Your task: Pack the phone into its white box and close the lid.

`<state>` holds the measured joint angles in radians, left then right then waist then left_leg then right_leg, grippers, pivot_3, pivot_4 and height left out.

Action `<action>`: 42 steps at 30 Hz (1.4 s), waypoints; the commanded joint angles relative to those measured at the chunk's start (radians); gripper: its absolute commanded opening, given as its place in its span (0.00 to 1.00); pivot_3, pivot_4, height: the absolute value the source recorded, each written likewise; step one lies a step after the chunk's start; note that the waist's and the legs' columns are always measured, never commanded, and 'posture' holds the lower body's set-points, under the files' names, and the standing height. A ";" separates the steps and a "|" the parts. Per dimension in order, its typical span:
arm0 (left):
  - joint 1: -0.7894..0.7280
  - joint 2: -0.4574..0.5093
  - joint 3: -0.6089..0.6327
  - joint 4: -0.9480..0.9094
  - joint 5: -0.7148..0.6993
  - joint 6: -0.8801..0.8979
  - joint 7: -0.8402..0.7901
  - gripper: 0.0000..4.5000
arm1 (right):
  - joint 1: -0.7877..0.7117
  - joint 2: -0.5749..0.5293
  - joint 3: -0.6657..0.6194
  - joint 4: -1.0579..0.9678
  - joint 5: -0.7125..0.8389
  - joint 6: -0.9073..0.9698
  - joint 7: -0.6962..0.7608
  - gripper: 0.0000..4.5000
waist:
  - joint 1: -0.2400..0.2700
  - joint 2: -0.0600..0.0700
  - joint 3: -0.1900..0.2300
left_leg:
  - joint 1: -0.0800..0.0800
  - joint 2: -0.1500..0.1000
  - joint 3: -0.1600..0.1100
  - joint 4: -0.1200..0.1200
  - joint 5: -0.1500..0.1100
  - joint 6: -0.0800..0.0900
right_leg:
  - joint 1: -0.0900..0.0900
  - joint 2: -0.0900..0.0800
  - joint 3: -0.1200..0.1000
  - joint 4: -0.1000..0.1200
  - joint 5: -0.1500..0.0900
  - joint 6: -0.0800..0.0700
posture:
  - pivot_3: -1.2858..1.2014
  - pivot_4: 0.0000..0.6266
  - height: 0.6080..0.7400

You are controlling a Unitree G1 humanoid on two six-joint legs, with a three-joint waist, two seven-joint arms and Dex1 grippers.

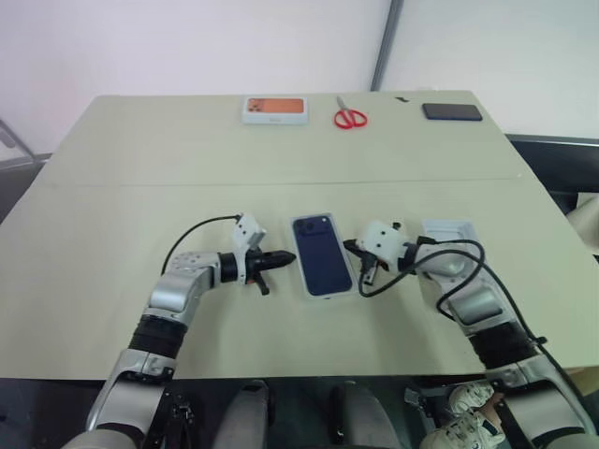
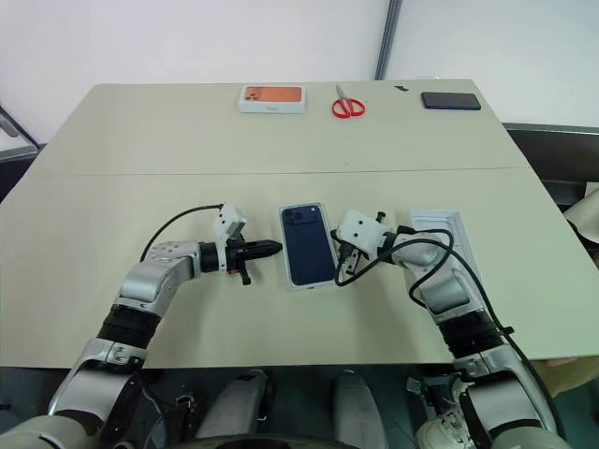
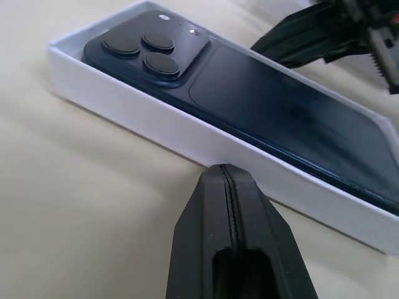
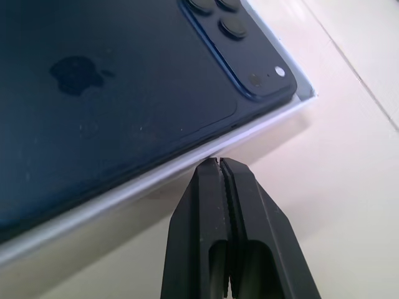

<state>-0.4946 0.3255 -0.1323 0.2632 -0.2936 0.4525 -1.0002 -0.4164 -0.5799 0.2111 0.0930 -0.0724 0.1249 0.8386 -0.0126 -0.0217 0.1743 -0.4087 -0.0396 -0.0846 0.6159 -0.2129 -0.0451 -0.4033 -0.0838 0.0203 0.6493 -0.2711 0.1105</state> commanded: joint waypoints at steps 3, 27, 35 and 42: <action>-0.047 -0.045 -0.037 -0.015 -0.008 -0.011 -0.017 0.00 | 0.066 -0.040 -0.043 -0.146 0.048 0.038 0.035 0.02 | -0.001 0.000 0.000 | 0.000 0.000 0.000 0.000 0.000 0.000 | 0.000 0.000 0.000 0.000 0.000 0.000 | 0.52 0.24 1.00; -0.091 -0.149 -0.095 0.071 0.029 -0.027 -0.025 0.00 | 0.230 -0.172 -0.187 -0.261 0.095 0.110 0.037 0.02 | 0.002 0.000 0.000 | 0.000 0.000 0.000 0.001 0.000 0.000 | 0.001 0.000 0.000 0.000 0.000 0.000 | 0.52 0.24 1.00; -0.094 -0.152 -0.086 0.084 0.044 -0.034 -0.004 0.00 | 0.257 -0.175 -0.191 -0.284 0.108 0.120 0.033 0.02 | 0.002 0.000 0.000 | 0.000 0.000 0.000 0.001 0.000 0.000 | 0.001 0.000 0.000 0.000 0.000 0.000 | 0.52 0.24 1.00; -0.121 -0.162 -0.069 0.119 0.045 -0.041 0.019 0.00 | 0.246 -0.193 -0.184 -0.259 0.106 0.110 0.043 0.02 | 0.003 0.000 0.000 | 0.000 0.000 0.000 0.001 0.000 0.000 | 0.001 0.000 0.000 0.000 0.000 0.000 | 0.52 0.24 1.00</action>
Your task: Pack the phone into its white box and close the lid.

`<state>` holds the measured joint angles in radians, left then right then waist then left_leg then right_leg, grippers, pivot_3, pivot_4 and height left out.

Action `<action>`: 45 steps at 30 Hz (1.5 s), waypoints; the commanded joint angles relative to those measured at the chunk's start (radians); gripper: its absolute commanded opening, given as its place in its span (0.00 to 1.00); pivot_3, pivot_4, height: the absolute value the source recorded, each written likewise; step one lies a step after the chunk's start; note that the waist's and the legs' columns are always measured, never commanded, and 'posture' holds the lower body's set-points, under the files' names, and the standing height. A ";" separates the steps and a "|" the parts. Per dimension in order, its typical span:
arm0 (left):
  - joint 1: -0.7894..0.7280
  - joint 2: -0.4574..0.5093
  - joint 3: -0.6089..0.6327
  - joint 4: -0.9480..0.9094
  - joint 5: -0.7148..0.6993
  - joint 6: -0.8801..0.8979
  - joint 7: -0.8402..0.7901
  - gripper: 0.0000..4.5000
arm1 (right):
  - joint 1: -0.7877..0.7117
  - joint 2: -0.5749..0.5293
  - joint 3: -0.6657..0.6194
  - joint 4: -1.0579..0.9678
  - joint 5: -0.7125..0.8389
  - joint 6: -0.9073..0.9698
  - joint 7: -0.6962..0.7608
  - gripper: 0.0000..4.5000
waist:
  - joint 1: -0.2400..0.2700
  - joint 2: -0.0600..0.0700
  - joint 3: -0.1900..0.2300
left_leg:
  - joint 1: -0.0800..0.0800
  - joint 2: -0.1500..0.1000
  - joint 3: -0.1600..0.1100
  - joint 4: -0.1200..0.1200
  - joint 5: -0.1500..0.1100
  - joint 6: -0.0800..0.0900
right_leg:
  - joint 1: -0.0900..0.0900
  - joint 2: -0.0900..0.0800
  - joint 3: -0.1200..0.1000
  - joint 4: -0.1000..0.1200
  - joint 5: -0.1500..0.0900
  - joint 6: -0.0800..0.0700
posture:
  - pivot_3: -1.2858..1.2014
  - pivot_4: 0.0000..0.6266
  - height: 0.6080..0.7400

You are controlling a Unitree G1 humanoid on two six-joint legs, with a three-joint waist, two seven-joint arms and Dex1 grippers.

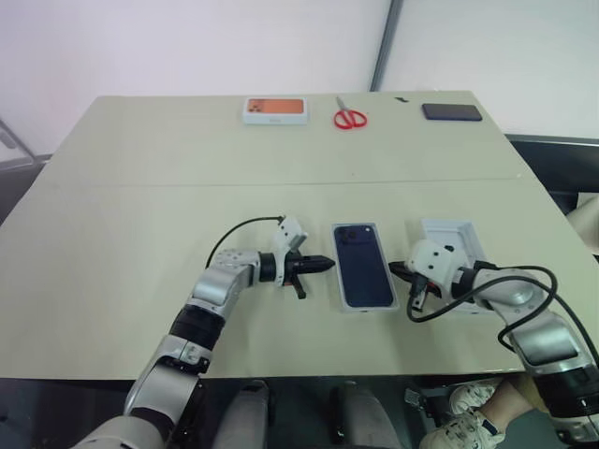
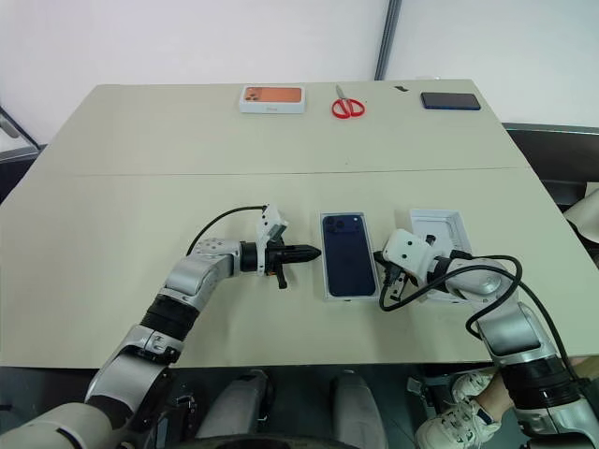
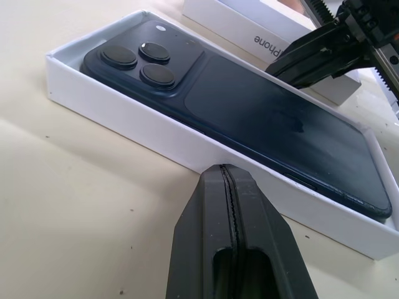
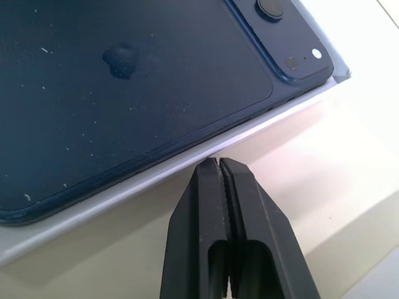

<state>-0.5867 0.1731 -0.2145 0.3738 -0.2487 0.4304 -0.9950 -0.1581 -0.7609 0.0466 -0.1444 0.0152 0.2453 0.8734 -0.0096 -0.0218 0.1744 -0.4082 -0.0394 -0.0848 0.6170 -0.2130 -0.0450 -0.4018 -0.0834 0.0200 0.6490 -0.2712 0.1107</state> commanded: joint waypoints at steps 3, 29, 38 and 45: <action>-0.038 -0.005 0.019 0.015 -0.009 -0.019 0.010 0.00 | -0.014 -0.017 -0.011 -0.011 -0.001 -0.031 0.000 0.02 | -0.001 0.000 0.000 | 0.000 0.000 0.000 0.000 0.000 0.000 | 0.000 0.000 0.000 0.000 0.000 0.000 | 0.52 0.24 1.00; 0.037 0.241 0.238 -0.160 -0.167 0.022 -0.062 0.18 | 0.009 -0.088 -0.175 0.021 0.139 0.031 0.054 0.00 | -0.005 0.000 0.000 | 0.001 0.001 0.000 0.000 0.000 0.000 | 0.000 0.001 0.000 0.000 0.000 0.000 | 0.52 0.24 1.00; 0.134 0.325 0.290 -0.268 -0.224 -0.083 -0.159 1.00 | -0.061 -0.016 -0.205 -0.071 0.258 0.204 -0.033 0.89 | -0.003 0.000 0.000 | 0.001 0.003 0.000 0.000 0.000 0.000 | 0.000 0.000 0.001 0.000 0.000 0.000 | 0.52 0.24 1.00; 0.247 0.367 0.304 -0.359 -0.254 -0.157 -0.229 1.00 | -0.018 0.003 -0.219 -0.101 0.246 0.285 -0.116 0.99 | -0.001 0.000 0.000 | 0.000 0.003 0.000 0.000 0.000 0.000 | 0.000 -0.001 0.001 0.000 0.000 0.000 | 0.52 0.24 1.00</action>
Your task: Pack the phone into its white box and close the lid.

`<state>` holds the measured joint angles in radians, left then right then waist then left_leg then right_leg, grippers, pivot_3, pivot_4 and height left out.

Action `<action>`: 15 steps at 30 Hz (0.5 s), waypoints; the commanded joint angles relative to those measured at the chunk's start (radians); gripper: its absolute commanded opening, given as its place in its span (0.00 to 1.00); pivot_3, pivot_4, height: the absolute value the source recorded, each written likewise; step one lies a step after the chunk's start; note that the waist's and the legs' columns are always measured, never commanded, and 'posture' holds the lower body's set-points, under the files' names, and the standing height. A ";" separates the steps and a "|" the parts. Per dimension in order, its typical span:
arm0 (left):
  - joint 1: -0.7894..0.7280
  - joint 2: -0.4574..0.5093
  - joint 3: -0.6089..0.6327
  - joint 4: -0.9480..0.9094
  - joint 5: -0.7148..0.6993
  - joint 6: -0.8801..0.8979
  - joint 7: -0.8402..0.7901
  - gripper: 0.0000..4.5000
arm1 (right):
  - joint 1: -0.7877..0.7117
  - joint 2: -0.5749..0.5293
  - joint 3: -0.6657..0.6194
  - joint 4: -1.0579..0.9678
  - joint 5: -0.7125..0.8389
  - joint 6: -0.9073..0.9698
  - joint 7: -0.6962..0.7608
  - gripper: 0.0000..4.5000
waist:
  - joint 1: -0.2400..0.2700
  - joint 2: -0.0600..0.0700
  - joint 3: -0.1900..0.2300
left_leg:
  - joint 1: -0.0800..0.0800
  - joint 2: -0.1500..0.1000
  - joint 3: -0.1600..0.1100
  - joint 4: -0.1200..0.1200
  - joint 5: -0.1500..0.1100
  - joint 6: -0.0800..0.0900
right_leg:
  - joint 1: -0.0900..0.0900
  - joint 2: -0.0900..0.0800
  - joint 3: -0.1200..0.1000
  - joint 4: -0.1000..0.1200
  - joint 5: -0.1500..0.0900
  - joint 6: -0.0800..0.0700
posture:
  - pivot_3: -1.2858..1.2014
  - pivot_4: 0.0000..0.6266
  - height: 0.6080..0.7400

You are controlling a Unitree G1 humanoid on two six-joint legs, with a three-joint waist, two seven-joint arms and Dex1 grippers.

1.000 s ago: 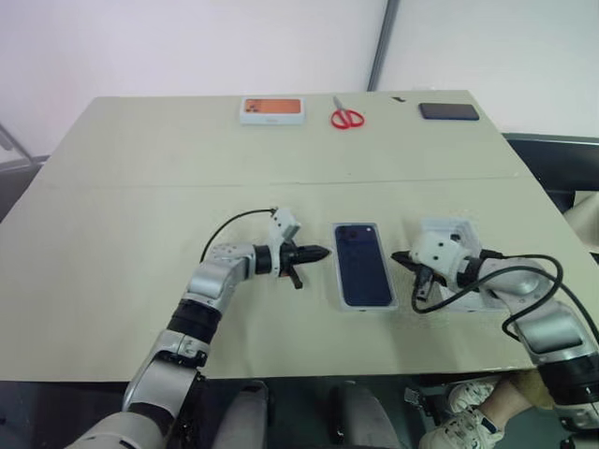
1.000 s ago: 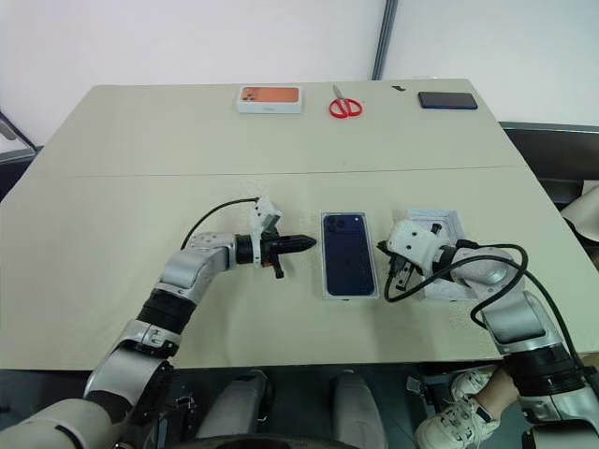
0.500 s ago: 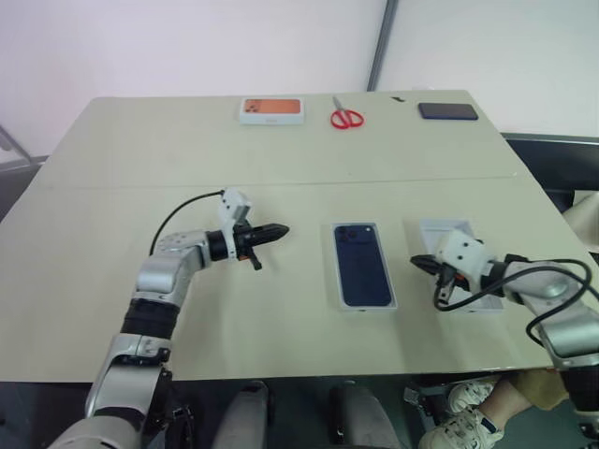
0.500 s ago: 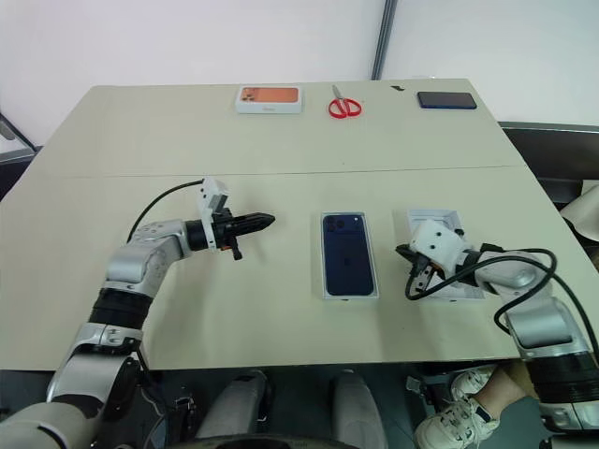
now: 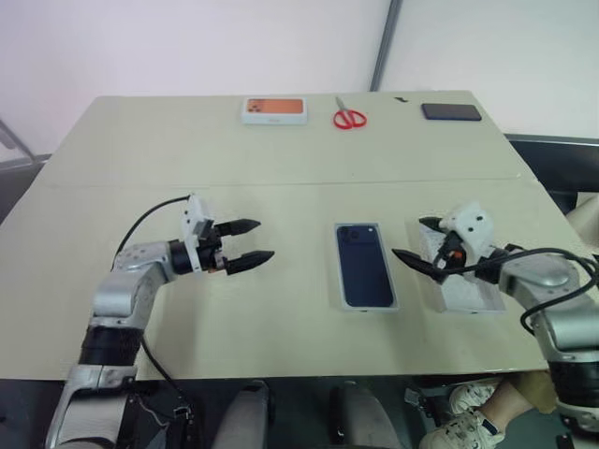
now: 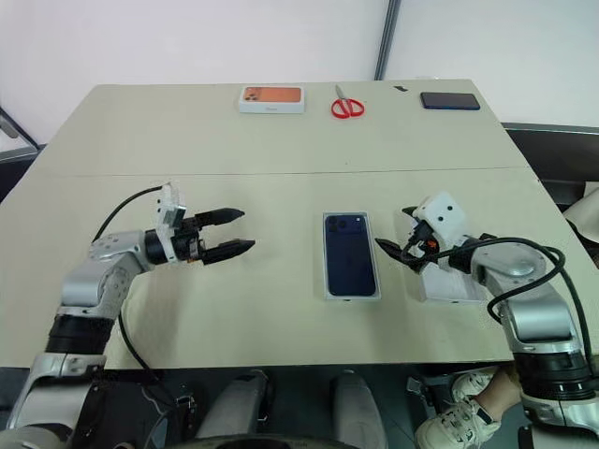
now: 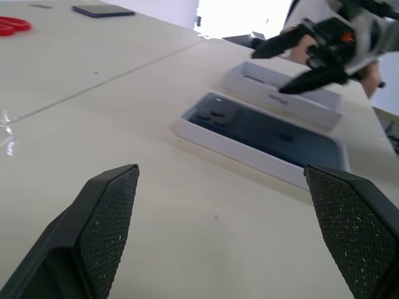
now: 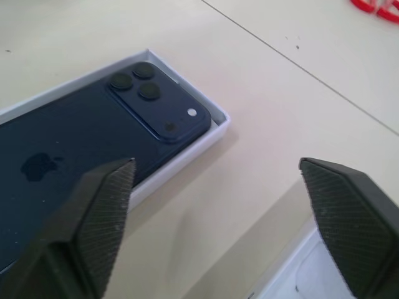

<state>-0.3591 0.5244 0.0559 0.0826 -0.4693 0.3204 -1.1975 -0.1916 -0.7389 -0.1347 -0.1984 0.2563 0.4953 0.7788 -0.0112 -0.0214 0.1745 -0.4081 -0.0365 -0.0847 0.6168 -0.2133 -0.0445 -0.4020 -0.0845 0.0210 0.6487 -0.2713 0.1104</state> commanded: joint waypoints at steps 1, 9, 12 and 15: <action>0.030 0.021 0.038 -0.078 -0.046 -0.040 -0.031 1.00 | 0.028 -0.029 -0.047 -0.056 0.011 0.053 -0.022 0.99 | 0.002 0.000 0.000 | 0.000 0.000 0.000 0.000 0.000 0.000 | 0.000 0.000 0.000 0.000 0.000 0.000 | 0.52 0.24 1.00; 0.107 0.053 0.043 -0.107 -0.029 -0.167 -0.068 1.00 | 0.175 -0.107 -0.150 -0.281 0.095 0.367 -0.056 0.99 | 0.000 0.000 0.000 | 0.000 0.000 0.000 0.000 -0.001 0.001 | 0.000 -0.001 0.000 0.000 0.000 0.000 | 0.52 0.24 1.00; 0.108 0.054 0.032 -0.108 -0.031 -0.180 -0.073 1.00 | 0.175 -0.105 -0.182 -0.358 0.151 0.514 -0.082 0.99 | 0.000 0.000 0.000 | 0.000 0.001 0.000 0.000 -0.001 0.001 | 0.000 -0.001 0.000 0.000 0.000 0.000 | 0.52 0.24 1.00; 0.099 0.053 0.026 -0.096 -0.031 -0.196 -0.084 1.00 | 0.185 -0.084 -0.213 -0.416 0.155 0.565 -0.132 0.99 | 0.001 0.000 0.000 | 0.000 0.000 0.000 0.000 -0.001 0.002 | 0.000 -0.001 0.000 0.000 0.000 0.000 | 0.52 0.24 1.00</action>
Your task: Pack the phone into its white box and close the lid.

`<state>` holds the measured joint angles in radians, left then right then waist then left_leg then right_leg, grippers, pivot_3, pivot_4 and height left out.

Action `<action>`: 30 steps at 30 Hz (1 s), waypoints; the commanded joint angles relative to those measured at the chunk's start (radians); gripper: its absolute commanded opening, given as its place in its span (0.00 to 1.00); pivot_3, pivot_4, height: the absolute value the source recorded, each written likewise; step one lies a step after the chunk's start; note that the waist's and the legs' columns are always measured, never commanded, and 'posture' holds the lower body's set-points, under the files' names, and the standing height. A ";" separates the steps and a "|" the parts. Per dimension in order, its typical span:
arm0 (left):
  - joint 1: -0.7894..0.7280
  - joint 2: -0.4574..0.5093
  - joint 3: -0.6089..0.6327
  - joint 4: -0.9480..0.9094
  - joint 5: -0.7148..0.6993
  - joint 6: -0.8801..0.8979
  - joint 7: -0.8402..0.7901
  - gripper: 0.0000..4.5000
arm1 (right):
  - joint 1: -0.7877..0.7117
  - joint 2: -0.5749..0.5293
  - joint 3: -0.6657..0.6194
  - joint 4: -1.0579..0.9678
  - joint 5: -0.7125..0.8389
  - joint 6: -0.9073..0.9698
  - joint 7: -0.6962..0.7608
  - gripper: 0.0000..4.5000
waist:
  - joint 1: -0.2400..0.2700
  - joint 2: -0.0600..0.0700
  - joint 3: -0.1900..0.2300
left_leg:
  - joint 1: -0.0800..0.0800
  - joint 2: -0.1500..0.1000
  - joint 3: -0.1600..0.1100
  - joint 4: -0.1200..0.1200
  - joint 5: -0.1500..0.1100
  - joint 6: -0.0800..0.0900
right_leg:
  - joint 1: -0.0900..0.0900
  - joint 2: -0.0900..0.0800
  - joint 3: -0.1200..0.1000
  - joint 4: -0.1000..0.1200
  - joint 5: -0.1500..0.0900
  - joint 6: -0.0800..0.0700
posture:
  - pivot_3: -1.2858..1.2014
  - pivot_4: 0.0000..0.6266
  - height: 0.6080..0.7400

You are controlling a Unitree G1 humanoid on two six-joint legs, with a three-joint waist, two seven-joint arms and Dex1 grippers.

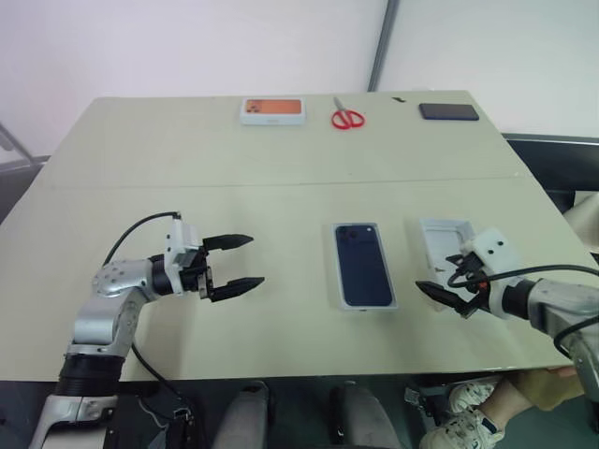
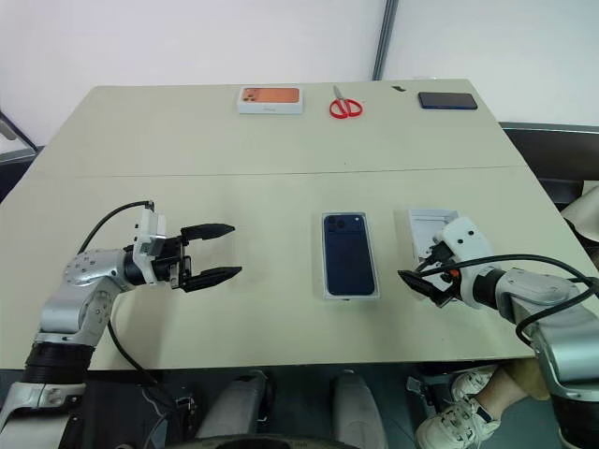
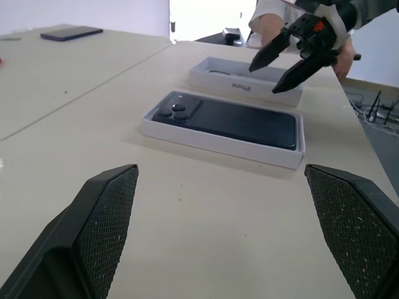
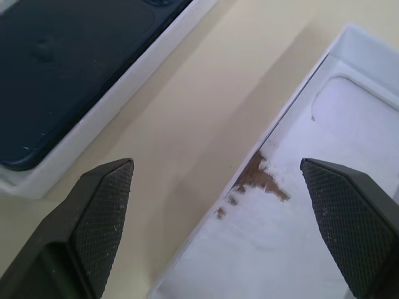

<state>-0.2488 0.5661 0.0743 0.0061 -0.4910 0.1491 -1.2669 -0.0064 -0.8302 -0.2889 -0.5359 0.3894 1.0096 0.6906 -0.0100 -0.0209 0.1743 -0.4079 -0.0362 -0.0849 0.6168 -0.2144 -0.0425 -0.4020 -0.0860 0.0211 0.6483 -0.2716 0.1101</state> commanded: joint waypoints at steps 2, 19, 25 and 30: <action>-0.011 0.012 0.010 -0.008 -0.007 -0.041 -0.016 1.00 | 0.025 0.020 -0.073 -0.093 0.010 0.079 -0.082 0.99 | 0.000 0.000 0.000 | 0.000 0.000 0.000 0.000 0.000 0.000 | 0.000 0.000 0.000 0.000 0.000 0.000 | 0.52 0.24 1.00; 0.049 0.013 -0.013 -0.080 -0.018 -0.065 -0.026 1.00 | -0.300 0.102 0.038 -0.034 0.078 0.574 -0.247 0.99 | -0.001 0.000 0.000 | -0.001 -0.001 0.000 0.000 -0.001 0.001 | 0.000 -0.001 0.000 -0.001 0.000 0.000 | 0.52 0.24 1.00; 0.054 0.002 -0.021 -0.074 -0.007 -0.080 -0.018 1.00 | -0.335 0.098 0.058 0.000 0.086 0.605 -0.270 0.99 | -0.003 0.001 0.000 | -0.001 0.000 0.000 0.000 -0.001 0.002 | -0.001 0.000 0.000 -0.001 0.000 0.000 | 0.52 0.24 1.00; 0.062 -0.012 -0.030 -0.082 -0.004 -0.087 0.001 1.00 | -0.360 0.100 0.089 0.034 0.061 0.601 -0.309 0.99 | -0.002 0.001 0.000 | -0.001 -0.001 0.001 0.000 -0.001 0.002 | -0.001 -0.001 0.000 -0.001 0.000 0.000 | 0.52 0.24 1.00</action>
<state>-0.1902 0.5573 0.0484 -0.0429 -0.4904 0.0791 -1.2731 -0.3439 -0.7252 -0.1987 -0.4999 0.4706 1.6075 0.3982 -0.0124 -0.0203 0.1743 -0.4087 -0.0367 -0.0843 0.6167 -0.2154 -0.0406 -0.4028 -0.0866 0.0207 0.6475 -0.2715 0.1103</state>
